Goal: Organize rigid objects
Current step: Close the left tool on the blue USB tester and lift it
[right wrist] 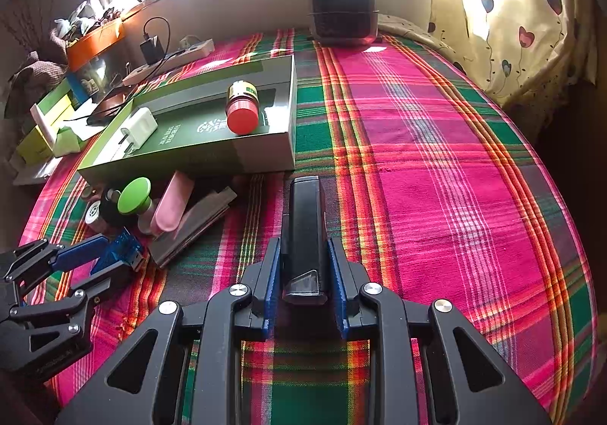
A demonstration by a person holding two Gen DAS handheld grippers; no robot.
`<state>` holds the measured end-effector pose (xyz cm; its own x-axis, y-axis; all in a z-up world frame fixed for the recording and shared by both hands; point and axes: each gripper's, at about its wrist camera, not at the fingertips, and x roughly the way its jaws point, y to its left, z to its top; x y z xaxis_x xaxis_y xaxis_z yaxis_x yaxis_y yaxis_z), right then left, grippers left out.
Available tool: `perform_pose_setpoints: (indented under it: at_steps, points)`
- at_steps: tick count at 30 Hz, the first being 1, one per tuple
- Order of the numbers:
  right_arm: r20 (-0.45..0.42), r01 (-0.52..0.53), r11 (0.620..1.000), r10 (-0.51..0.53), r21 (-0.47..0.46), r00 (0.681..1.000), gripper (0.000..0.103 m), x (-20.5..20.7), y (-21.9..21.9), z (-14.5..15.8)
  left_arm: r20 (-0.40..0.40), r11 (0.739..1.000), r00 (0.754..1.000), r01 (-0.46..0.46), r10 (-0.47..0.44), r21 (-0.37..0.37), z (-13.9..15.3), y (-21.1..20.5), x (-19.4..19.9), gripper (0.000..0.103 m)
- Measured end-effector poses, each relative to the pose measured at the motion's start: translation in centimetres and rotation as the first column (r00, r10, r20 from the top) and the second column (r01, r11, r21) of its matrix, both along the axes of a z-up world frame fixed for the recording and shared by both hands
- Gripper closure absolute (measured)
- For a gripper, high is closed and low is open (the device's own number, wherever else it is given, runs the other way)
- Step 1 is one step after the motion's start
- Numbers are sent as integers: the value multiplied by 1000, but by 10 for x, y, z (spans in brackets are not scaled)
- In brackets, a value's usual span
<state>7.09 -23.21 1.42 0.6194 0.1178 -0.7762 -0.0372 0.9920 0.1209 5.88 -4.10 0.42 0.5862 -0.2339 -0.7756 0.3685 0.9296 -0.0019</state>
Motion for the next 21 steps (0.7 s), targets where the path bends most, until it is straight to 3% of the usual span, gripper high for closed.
perform_pose_setpoints:
  at_steps: [6, 21]
  points:
    - [0, 0, 1000, 0, 0, 1000, 78, 0, 0, 0, 0, 1000, 1000, -10, 10, -12, 0, 3, 0, 82]
    - [1, 0, 1000, 0, -2, 1000, 78, 0, 0, 0, -7, 999, 1000, -21, 21, -40, 0, 6, 0, 82]
